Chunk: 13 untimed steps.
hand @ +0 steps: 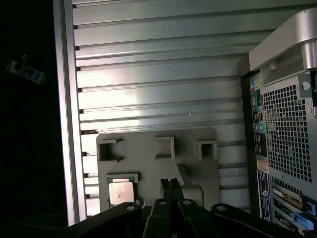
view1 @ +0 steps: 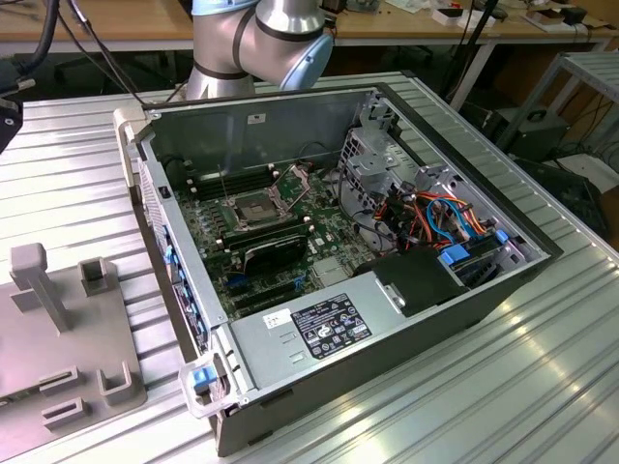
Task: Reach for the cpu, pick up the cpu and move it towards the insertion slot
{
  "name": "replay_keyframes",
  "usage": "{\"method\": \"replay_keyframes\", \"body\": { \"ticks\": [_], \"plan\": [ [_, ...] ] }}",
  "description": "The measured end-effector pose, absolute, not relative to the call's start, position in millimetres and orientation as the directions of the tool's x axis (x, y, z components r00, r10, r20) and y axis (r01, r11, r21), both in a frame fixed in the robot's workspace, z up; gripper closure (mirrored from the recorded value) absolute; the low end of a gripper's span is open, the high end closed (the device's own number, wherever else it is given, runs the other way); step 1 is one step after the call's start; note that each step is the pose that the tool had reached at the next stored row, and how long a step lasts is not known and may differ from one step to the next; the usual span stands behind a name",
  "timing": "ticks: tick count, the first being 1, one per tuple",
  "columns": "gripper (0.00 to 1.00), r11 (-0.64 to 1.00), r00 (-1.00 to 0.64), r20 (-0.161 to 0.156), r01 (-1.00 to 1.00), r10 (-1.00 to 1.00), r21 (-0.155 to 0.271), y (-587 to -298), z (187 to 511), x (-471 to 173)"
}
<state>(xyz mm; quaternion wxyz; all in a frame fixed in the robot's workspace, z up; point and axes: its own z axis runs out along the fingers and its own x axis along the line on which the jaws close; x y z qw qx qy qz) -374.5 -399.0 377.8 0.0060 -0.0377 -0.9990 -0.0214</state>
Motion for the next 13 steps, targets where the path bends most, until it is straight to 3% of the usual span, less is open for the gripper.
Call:
{"method": "replay_keyframes", "body": {
  "ticks": [13],
  "plan": [
    [0.89,0.999,-1.0,0.009,0.002,0.002,0.046,-407.7,376.6,-383.9]
  ]
}}
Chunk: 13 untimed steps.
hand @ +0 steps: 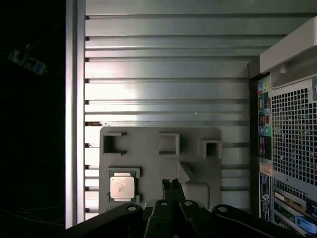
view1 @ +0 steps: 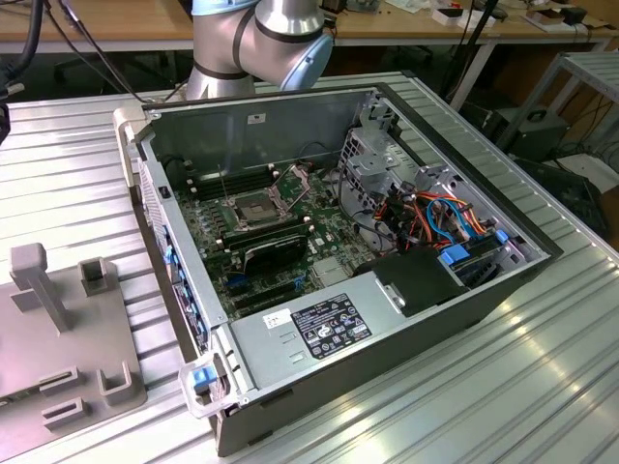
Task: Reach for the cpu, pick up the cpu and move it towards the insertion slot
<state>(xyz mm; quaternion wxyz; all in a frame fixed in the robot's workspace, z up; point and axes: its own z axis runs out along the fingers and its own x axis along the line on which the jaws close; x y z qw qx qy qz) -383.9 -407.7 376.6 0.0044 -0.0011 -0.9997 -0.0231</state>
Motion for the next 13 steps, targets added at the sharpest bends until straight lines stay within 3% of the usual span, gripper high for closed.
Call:
{"method": "replay_keyframes", "body": {
  "ticks": [13],
  "plan": [
    [0.89,0.999,-1.0,0.009,0.001,0.0,0.046,-407.7,376.7,-387.9]
  ]
}}
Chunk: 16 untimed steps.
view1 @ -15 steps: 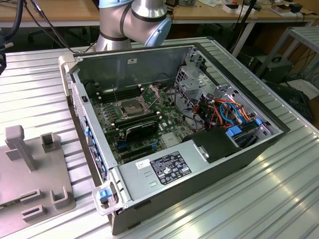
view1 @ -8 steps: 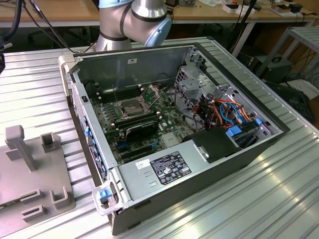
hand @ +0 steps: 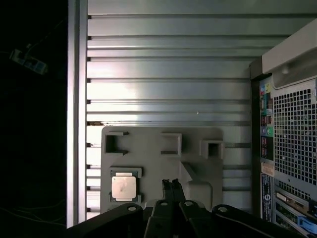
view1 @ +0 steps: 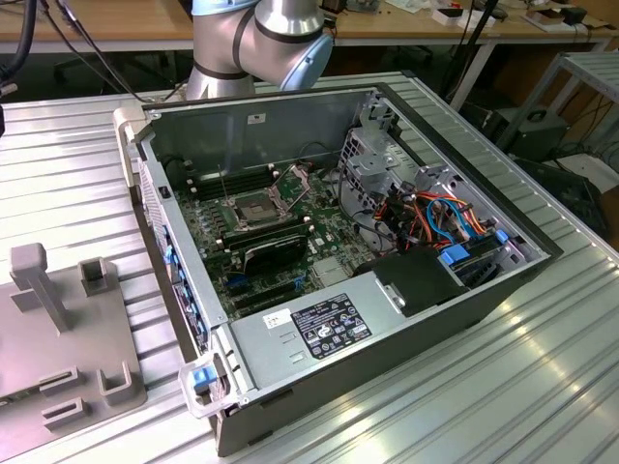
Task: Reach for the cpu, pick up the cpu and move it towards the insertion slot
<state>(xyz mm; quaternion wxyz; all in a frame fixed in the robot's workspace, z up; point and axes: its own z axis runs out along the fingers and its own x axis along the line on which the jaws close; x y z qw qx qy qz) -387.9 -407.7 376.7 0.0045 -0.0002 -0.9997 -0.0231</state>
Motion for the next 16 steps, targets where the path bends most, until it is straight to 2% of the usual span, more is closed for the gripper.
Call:
{"method": "replay_keyframes", "body": {
  "ticks": [16],
  "plan": [
    [0.89,0.999,-1.0,0.009,0.0,0.0,0.046,-408,376,-400]
  ]
}}
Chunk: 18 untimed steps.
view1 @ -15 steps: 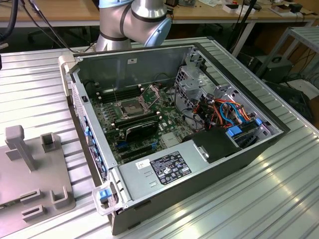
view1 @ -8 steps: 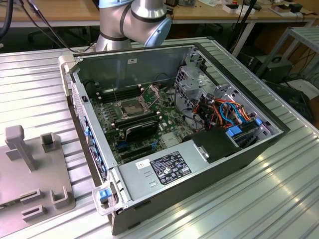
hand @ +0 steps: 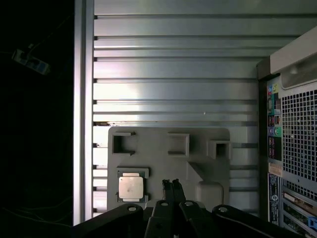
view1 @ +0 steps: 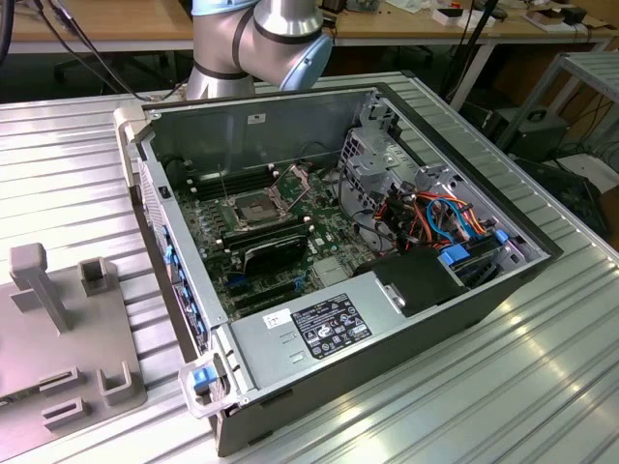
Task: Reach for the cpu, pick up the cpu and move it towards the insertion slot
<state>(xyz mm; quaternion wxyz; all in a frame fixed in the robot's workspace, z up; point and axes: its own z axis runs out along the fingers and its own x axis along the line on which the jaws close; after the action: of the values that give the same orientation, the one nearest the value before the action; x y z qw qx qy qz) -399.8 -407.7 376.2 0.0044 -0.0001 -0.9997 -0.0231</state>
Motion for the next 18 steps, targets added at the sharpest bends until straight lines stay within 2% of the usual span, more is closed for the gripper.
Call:
{"method": "replay_keyframes", "body": {
  "ticks": [18],
  "plan": [
    [0.89,0.999,-1.0,0.009,0.0,0.0,0.046,-408,375,-413]
  ]
}}
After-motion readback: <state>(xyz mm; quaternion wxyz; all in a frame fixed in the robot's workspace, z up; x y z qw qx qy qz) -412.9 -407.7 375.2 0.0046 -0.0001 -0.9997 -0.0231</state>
